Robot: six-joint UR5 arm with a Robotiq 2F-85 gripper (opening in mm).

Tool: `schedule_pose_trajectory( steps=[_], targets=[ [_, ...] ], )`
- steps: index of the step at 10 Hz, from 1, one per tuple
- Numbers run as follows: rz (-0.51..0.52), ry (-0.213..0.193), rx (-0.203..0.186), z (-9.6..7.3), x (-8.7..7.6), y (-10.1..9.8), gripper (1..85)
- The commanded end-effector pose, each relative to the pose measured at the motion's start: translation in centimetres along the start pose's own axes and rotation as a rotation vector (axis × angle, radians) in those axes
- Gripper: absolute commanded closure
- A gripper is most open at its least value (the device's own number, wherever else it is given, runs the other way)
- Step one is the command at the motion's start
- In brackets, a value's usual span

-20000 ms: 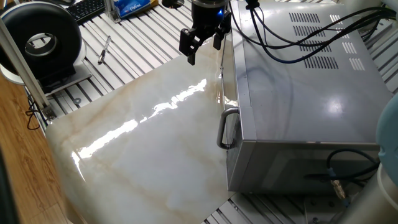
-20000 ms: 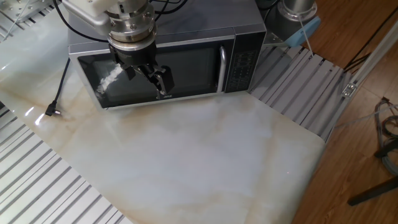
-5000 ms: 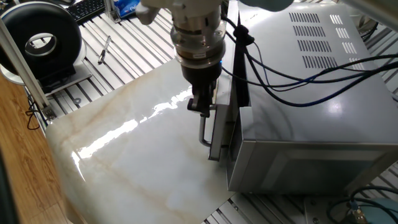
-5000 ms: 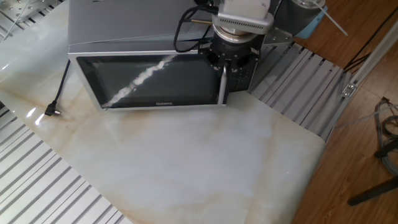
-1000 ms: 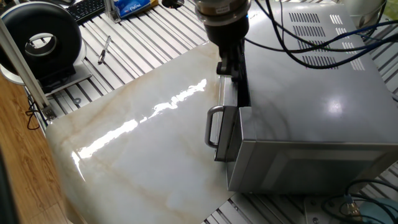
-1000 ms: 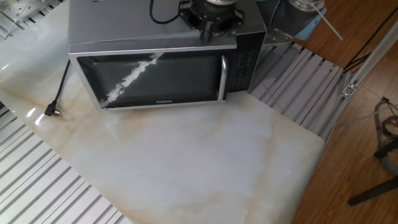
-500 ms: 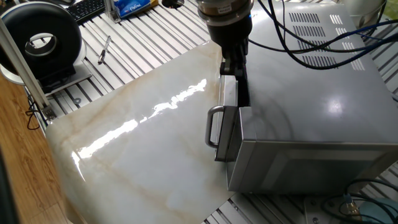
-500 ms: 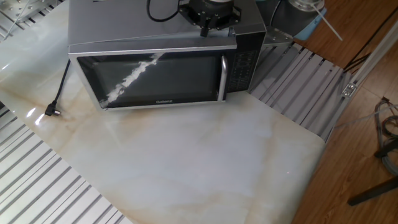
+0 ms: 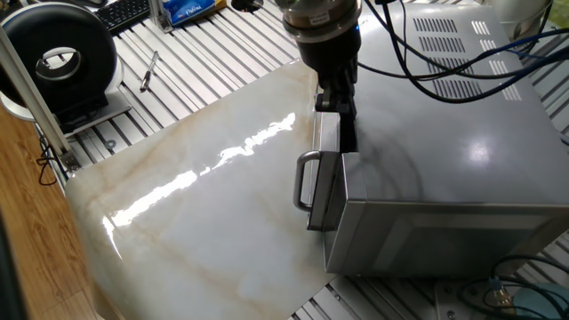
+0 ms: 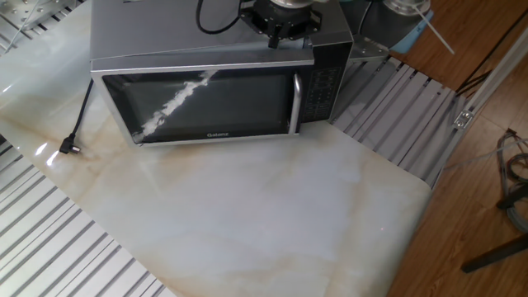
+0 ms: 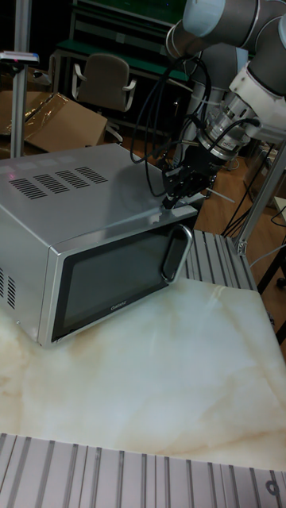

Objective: Open the microwave door

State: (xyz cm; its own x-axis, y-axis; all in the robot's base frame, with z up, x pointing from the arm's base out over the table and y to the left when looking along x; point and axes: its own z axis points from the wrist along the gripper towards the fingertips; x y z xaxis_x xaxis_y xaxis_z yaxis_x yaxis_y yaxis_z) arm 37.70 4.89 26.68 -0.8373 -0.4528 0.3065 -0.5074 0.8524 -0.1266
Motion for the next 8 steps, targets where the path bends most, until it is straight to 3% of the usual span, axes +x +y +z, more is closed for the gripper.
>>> schedule_pose_trajectory(
  steps=[1, 4, 7, 8],
  targets=[
    [0.008, -0.006, -0.016, 0.0, -0.7, 0.8, 84.3],
    [0.003, -0.024, -0.01, 0.1, -1.3, 0.5, 84.7],
    [-0.014, -0.088, 0.008, -0.2, -3.2, -0.8, 84.7],
    [-0.017, -0.107, -0.017, -0.3, -3.8, -0.9, 84.7]
  ],
)
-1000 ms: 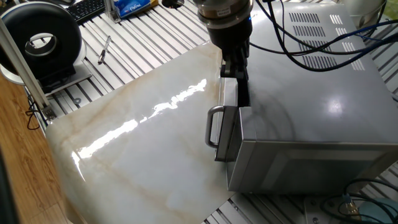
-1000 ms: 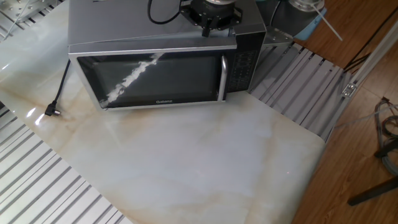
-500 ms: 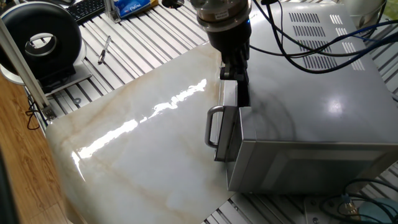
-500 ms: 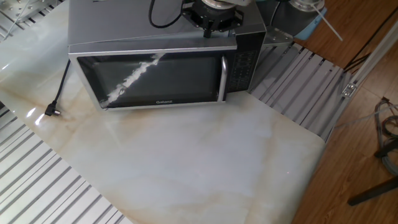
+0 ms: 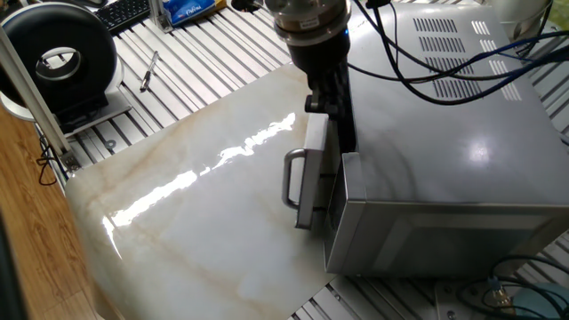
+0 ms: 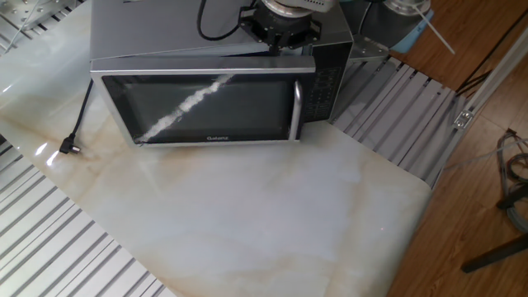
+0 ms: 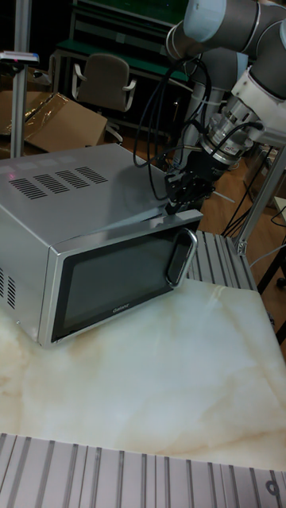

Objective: Open the microwave door

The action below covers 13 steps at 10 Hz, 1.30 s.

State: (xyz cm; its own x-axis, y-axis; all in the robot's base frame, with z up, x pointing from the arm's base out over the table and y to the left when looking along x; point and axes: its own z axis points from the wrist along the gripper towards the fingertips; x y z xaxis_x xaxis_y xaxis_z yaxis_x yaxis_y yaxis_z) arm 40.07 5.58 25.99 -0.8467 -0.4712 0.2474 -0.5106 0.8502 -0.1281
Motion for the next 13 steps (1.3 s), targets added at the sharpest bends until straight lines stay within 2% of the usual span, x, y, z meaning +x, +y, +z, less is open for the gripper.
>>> schedule_pose_trajectory(
  steps=[1, 3, 5, 8, 13],
  targets=[
    [-0.003, -0.069, -0.037, -0.3, -2.0, -0.5, 84.7],
    [0.015, -0.093, -0.034, -0.1, -3.0, -0.7, 84.7],
    [0.023, -0.128, -0.049, 0.1, -4.4, -0.4, 84.7],
    [0.033, -0.146, -0.057, 0.6, -5.6, -0.4, 84.7],
    [0.04, -0.174, -0.033, 1.7, -7.5, -1.4, 84.7]
  ],
)
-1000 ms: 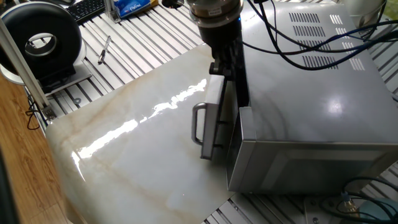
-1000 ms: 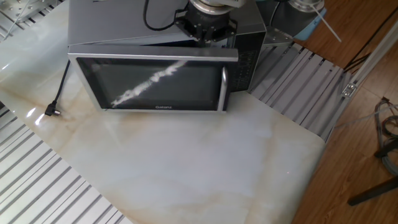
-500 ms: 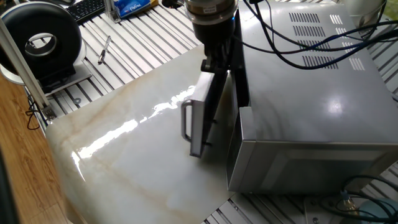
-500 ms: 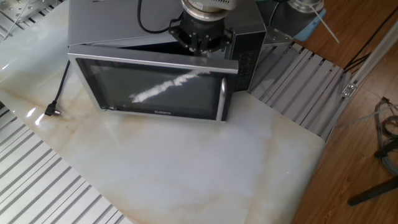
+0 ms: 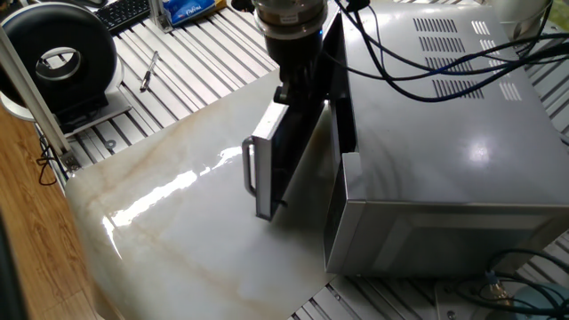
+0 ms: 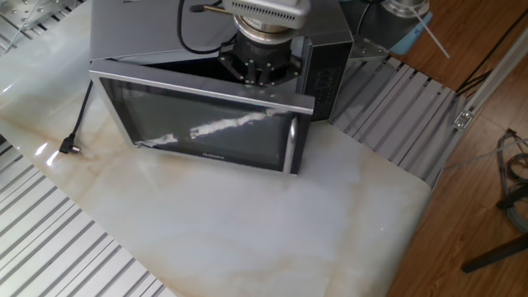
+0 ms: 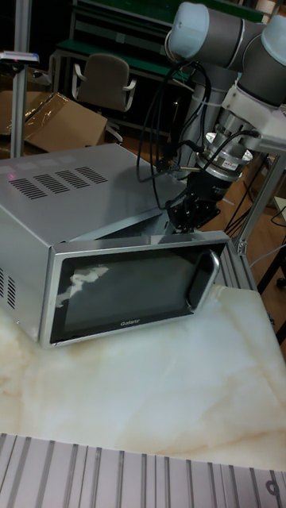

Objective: Open the microwave door

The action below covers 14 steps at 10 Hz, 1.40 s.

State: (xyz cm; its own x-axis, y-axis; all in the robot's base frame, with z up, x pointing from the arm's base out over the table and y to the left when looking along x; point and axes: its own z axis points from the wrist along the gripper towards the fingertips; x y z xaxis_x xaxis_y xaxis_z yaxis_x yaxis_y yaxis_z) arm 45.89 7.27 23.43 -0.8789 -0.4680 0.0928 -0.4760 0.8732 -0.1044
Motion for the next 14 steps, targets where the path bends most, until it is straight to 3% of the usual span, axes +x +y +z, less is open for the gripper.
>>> schedule_pose_trajectory(
  steps=[1, 5, 10, 14],
  targets=[
    [0.005, -0.029, 0.002, 0.9, -1.4, -0.3, 84.7],
    [0.028, -0.036, 0.007, 0.8, -1.4, -0.2, 84.7],
    [0.096, -0.035, -0.024, 0.6, -1.1, 1.1, 84.7],
    [0.148, -0.096, -0.079, 0.4, -2.8, 2.3, 84.7]
  ],
)
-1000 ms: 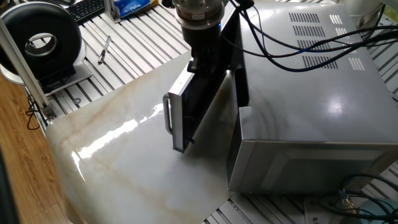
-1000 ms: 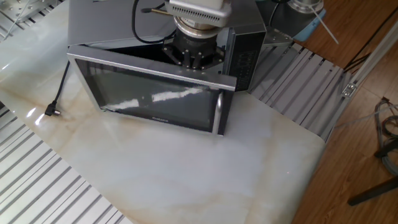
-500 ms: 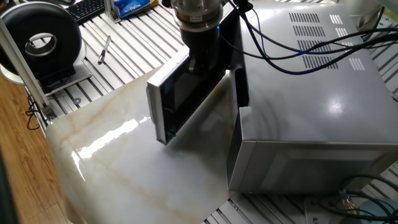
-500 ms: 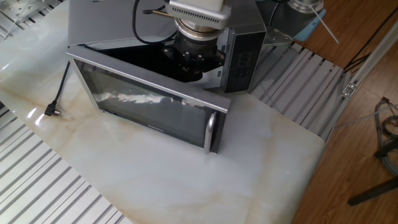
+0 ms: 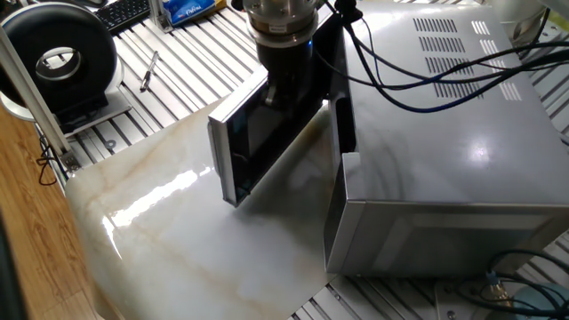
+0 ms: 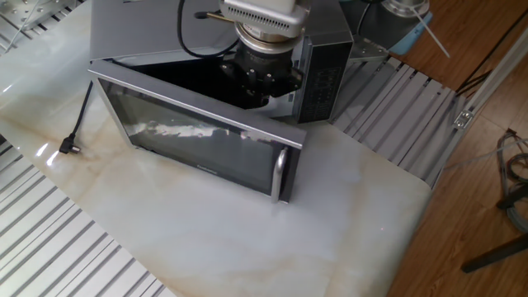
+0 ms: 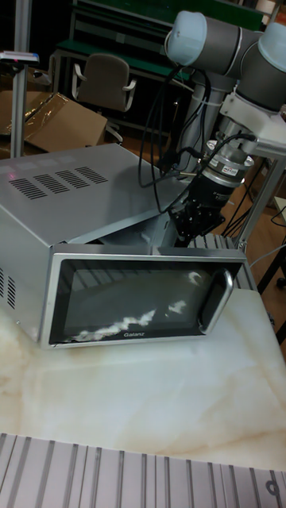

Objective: Open the microwave door

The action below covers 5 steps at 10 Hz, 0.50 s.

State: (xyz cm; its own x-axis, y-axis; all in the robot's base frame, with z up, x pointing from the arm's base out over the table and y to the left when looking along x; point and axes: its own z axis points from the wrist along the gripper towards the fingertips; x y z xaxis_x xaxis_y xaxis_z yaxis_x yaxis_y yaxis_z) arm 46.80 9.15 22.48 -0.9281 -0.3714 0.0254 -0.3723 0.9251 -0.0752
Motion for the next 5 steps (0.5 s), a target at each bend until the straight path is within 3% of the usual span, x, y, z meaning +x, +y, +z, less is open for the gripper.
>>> schedule_pose_trajectory(
  steps=[1, 3, 5],
  targets=[
    [0.05, -0.047, -0.051, -0.2, -1.2, 1.3, 84.7],
    [0.054, -0.064, -0.061, 0.4, -2.3, 1.7, 84.7],
    [0.044, -0.056, -0.044, 0.8, -2.7, 1.4, 84.7]
  ],
)
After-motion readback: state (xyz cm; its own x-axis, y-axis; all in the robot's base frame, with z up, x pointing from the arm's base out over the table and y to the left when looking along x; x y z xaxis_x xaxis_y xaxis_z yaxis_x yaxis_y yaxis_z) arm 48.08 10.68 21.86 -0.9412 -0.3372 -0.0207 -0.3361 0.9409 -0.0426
